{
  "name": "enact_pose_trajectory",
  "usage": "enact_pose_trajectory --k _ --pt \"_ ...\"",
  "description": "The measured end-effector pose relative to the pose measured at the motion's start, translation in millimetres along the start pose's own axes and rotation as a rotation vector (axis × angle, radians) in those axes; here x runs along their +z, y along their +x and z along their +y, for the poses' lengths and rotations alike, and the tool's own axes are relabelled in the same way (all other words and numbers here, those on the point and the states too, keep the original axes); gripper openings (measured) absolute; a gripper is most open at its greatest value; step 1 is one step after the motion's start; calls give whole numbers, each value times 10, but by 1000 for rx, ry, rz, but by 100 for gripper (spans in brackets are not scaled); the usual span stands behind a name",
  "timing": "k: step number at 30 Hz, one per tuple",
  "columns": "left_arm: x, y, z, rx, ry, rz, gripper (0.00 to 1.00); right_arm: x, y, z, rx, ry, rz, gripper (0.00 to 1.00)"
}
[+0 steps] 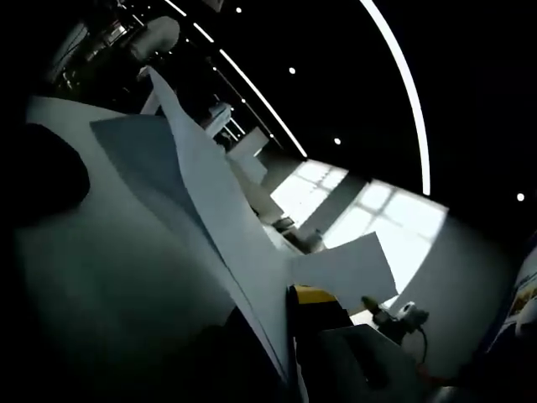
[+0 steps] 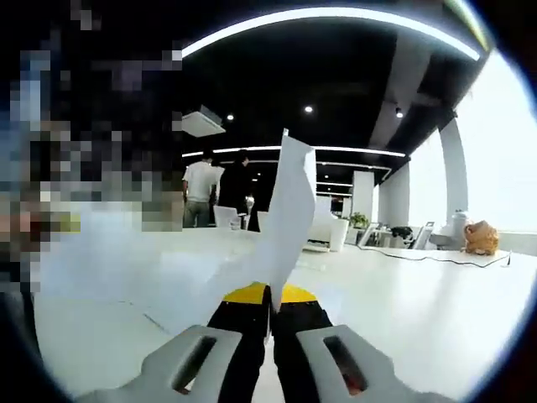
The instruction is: Organize the stack of printing papers by aligning and flattening the scattered papers on the table
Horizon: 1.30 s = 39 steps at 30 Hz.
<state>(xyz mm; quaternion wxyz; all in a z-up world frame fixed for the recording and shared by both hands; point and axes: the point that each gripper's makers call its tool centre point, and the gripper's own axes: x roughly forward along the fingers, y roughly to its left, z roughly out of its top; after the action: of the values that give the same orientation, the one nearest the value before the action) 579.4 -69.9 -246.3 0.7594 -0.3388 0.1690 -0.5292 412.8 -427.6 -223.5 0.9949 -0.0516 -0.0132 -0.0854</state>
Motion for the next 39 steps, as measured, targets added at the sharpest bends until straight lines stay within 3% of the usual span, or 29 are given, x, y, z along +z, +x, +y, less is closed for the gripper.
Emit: enact_pose_trajectory --k 8,17,22,27,33,36,39 --pt "10 -9 1 4 1 -11 7 151 22 -21 11 28 -39 0" --pt "12 -7 13 10 -1 -10 7 587 61 140 62 121 -138 0" --pt "14 -11 16 12 1 -11 7 859 127 271 166 200 -161 0" --pt "18 -9 20 12 0 -11 7 1070 145 451 299 253 -123 0" --pt "28 -12 22 9 0 -15 7 1284 163 518 345 238 -114 0" --pt "33 -13 20 7 -2 -17 7 1348 120 694 436 249 -73 0" --pt "34 -12 20 6 -2 -16 7 1441 54 827 497 261 -74 0"
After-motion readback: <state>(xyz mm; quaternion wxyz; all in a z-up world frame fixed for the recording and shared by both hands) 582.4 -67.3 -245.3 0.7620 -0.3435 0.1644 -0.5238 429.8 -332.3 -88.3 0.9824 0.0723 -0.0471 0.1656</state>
